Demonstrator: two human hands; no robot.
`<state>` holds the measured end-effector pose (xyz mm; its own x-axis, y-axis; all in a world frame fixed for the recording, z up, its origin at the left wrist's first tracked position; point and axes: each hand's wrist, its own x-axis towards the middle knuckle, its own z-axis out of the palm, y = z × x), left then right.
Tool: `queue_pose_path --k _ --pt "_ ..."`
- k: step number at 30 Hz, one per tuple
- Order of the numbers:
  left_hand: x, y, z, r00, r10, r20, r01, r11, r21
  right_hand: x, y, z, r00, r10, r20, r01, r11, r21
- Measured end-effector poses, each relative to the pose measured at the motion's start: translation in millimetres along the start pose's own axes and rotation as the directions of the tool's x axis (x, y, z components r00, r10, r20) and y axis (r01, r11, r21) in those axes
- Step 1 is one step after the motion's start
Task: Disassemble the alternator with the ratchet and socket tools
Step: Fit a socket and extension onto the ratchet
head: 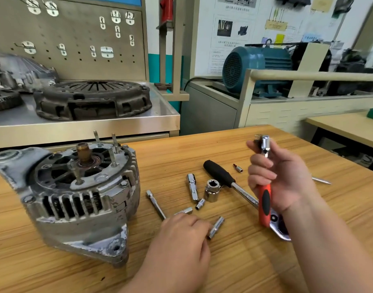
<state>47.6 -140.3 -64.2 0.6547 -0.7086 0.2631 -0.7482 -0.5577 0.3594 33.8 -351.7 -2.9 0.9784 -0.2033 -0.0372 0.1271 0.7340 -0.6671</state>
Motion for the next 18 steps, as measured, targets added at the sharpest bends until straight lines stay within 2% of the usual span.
queue_pose_path --k 6,9,12,15,18 --pt "0.2 -3.0 -5.6 0.987 -0.142 -0.073 0.143 0.99 0.015 -13.1 -33.8 -19.3 0.984 -0.158 -0.079 0.167 0.979 0.119" --pt "-0.1 -2.1 -7.1 0.983 -0.171 -0.073 0.175 0.984 0.045 -14.7 -38.1 -22.1 0.967 -0.216 -0.133 0.23 0.968 0.099" --pt "-1.6 -1.0 -8.4 0.974 -0.209 -0.085 0.215 0.974 0.07 -11.3 -34.8 -20.8 0.954 -0.247 -0.168 0.247 0.969 -0.023" --pt "-2.8 -2.3 -7.0 0.945 -0.295 -0.144 0.305 0.951 0.053 -5.8 -21.8 -15.4 0.962 -0.206 -0.177 0.167 0.963 -0.213" --pt "-3.9 -5.2 -1.6 0.903 -0.397 -0.164 0.403 0.915 -0.002 0.1 -1.6 -7.9 0.968 -0.159 -0.194 0.065 0.907 -0.417"
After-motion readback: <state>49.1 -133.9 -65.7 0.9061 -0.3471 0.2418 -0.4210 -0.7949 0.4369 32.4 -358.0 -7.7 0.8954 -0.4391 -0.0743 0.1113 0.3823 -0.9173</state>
